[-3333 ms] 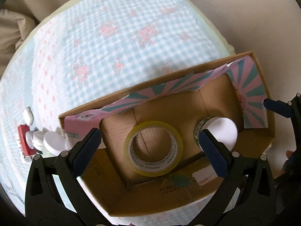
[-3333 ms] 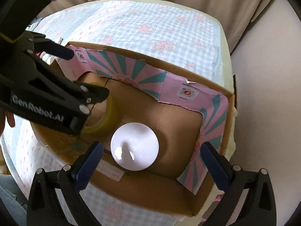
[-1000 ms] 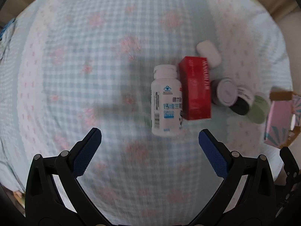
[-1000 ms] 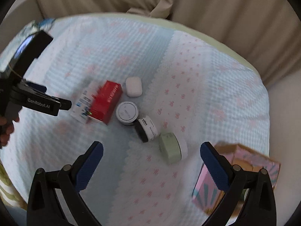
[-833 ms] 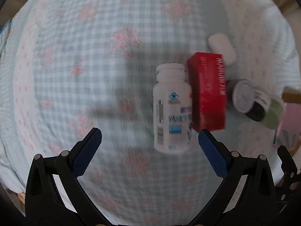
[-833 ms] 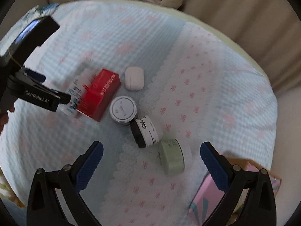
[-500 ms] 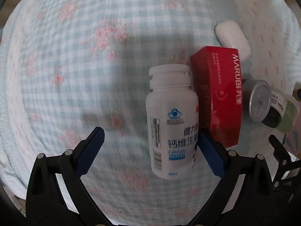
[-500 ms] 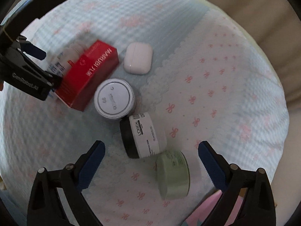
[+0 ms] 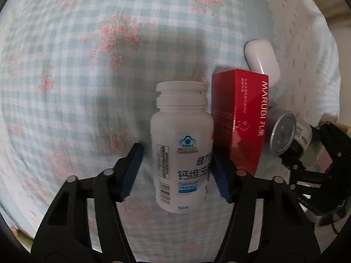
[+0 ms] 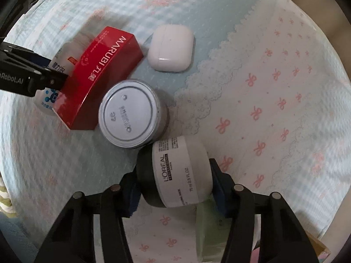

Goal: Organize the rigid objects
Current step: 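Grasp the white pill bottle with the left tool while the right tool grasps the L'Oreal jar, then carry the pill bottle and L'Oreal jar into the cardboard box and release both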

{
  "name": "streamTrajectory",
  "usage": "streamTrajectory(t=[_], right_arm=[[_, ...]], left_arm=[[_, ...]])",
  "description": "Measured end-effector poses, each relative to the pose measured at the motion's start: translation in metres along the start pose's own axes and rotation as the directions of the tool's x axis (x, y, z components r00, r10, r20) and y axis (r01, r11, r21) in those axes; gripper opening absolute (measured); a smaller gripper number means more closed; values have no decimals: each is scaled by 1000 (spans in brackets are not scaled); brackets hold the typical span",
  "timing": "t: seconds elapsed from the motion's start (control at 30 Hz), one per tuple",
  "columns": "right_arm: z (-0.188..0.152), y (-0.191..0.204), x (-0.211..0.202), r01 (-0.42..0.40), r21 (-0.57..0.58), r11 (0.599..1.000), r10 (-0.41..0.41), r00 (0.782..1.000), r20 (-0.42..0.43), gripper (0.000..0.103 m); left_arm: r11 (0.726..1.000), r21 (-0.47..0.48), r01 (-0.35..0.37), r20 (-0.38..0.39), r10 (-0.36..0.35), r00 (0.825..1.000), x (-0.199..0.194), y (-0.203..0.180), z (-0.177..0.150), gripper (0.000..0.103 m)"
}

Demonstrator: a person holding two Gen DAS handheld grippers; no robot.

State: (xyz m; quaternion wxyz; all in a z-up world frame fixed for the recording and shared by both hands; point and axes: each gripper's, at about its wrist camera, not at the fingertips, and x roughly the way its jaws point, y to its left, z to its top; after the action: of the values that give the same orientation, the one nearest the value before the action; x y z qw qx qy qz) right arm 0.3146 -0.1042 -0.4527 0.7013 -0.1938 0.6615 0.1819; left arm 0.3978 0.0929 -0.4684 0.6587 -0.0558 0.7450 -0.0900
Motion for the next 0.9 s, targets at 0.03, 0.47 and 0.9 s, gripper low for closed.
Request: streamTrajectory(t=[0.03, 0.47, 0.9], right_arm=[[-1, 1, 0, 4, 1, 1000, -4, 1000, 0, 51], [-24, 30, -21, -12, 92, 996, 11, 1000, 13, 47], [-63, 41, -104, -99, 366, 926, 42, 986, 160, 47]], left_arm=[[1000, -7, 17, -4, -17, 1000, 0, 1, 1, 49], [1000, 6, 2, 37, -3, 999, -6, 1, -18, 46], [1000, 21, 18, 221, -23, 975, -99, -7, -71, 46]])
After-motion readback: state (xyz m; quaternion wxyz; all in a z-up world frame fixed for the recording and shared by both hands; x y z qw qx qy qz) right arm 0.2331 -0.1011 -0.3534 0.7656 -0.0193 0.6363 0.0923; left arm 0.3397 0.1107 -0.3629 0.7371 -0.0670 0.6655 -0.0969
